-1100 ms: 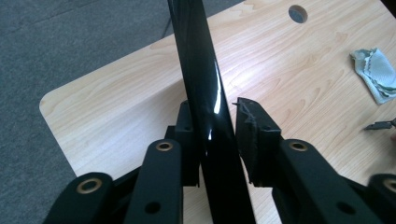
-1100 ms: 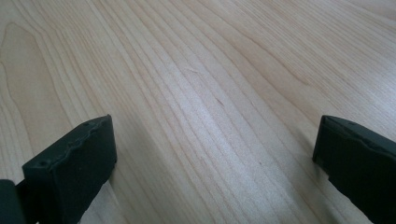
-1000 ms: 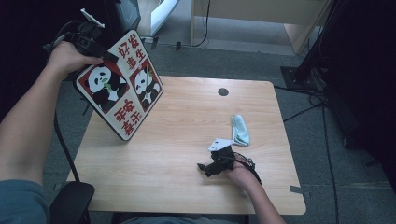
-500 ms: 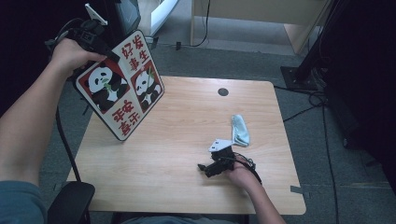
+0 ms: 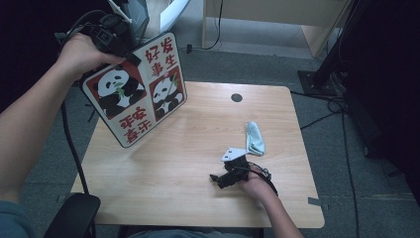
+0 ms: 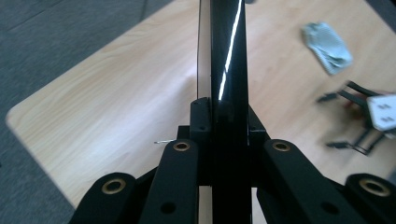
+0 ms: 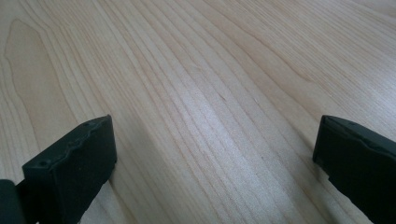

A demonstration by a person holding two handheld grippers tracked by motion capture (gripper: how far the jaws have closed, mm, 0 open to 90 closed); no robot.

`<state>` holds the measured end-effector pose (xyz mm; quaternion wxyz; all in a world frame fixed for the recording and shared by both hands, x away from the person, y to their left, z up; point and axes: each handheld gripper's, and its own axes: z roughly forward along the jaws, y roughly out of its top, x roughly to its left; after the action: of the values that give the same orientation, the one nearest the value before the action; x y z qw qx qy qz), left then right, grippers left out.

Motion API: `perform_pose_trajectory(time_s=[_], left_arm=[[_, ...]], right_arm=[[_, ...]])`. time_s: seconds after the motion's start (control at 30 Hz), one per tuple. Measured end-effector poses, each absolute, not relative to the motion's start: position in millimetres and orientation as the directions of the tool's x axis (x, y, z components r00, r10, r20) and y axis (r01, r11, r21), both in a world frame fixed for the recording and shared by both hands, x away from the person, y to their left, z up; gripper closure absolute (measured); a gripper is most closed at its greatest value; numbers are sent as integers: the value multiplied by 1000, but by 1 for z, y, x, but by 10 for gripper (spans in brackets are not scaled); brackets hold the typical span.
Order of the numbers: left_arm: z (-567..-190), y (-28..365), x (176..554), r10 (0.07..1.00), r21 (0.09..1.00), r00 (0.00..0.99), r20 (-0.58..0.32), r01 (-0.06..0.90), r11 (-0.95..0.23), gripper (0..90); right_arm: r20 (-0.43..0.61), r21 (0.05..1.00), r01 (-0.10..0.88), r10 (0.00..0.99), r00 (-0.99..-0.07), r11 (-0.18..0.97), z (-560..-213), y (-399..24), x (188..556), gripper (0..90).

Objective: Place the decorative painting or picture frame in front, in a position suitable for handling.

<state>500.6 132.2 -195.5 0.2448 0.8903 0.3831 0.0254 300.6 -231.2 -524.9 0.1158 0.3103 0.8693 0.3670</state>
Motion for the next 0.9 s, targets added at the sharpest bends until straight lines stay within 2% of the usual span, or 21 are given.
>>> perform_pose_trajectory(time_s=[0.27,0.63,0.9], left_arm=[[-188,94,465,577,447,805,-134,569,-690,816],[-194,73,445,516,470,837,-180,534,-703,816],[-208,53,430,469,467,857,-211,510,-723,816]], right_arm=[[26,710,455,625,-780,538,-525,-231,301,0],[22,712,440,609,-793,547,-525,-234,301,0],[24,711,418,574,-819,566,-525,-256,294,0]])
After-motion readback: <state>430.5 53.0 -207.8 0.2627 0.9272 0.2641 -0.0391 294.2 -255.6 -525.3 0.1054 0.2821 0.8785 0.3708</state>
